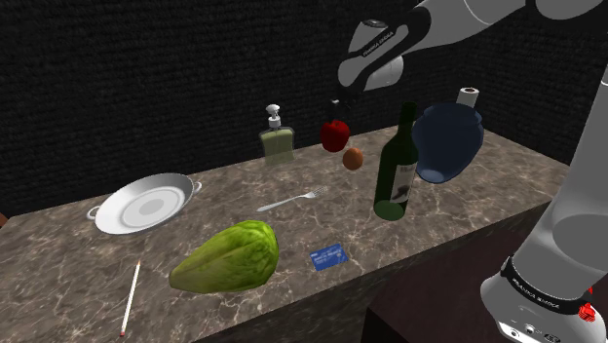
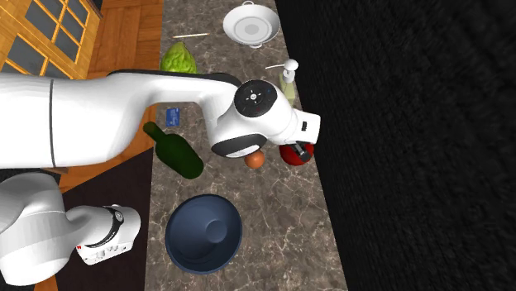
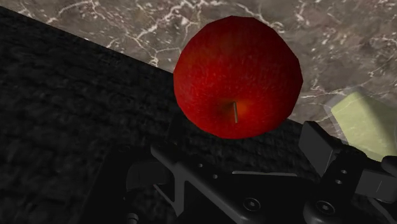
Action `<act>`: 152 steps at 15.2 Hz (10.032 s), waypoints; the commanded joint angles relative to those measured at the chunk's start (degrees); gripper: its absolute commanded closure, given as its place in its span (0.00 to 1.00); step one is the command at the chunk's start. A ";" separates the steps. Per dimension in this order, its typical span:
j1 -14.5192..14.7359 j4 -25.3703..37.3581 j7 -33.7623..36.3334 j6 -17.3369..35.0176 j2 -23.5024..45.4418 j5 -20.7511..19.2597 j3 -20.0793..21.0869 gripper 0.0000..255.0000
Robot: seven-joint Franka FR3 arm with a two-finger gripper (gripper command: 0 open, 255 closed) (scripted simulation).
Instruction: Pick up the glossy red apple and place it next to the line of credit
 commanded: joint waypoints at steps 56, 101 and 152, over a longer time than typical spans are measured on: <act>0.34 19.28 2.82 -25.37 -6.26 -3.24 -0.76 1.00; 14.94 -33.74 40.84 -36.07 -68.04 -3.03 28.00 1.00; 19.37 -50.28 45.31 -23.41 -71.10 0.48 32.89 0.00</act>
